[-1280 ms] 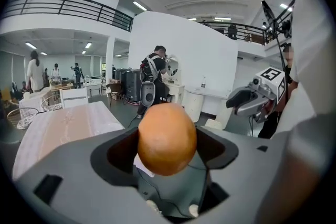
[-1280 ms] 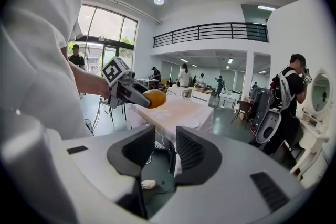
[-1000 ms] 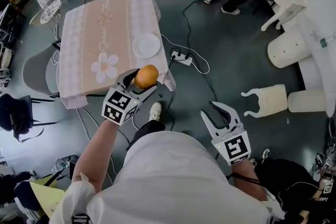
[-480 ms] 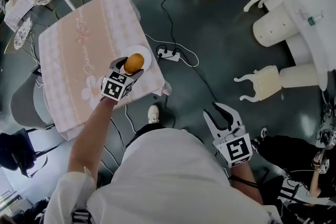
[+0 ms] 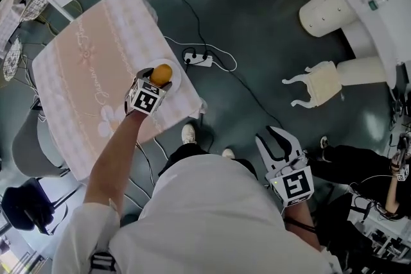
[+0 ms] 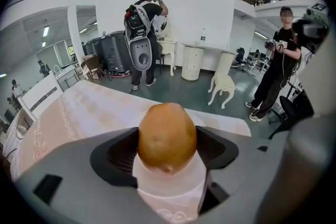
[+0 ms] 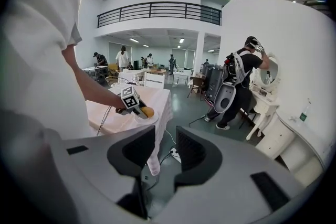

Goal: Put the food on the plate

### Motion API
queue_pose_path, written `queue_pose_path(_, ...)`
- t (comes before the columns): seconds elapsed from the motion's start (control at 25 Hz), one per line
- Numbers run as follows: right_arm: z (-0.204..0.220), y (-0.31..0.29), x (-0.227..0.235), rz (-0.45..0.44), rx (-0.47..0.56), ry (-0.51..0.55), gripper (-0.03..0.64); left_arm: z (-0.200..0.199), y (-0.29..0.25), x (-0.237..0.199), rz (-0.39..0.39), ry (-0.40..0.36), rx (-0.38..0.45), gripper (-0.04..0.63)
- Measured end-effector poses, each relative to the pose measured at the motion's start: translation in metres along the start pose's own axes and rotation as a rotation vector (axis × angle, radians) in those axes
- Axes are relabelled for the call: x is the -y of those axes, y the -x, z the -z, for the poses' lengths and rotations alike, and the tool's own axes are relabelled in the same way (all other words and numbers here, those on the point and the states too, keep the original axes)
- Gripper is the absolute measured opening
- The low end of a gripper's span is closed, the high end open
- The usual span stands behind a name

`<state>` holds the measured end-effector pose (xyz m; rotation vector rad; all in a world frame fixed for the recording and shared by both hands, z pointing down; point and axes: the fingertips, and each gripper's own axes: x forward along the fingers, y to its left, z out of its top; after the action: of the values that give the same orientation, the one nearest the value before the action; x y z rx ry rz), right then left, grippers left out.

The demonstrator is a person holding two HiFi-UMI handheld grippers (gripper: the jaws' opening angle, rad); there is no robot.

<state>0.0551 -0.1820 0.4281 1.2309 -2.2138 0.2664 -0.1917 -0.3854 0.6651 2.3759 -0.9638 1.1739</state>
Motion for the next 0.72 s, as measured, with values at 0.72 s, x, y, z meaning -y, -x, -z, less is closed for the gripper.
queue_pose_path(0.72,-0.008,-0.012,-0.009,-0.020,0.008,-0.006,0.133,0.000,-0.007,-0.001,0.002,-0.030,0.018,0.356)
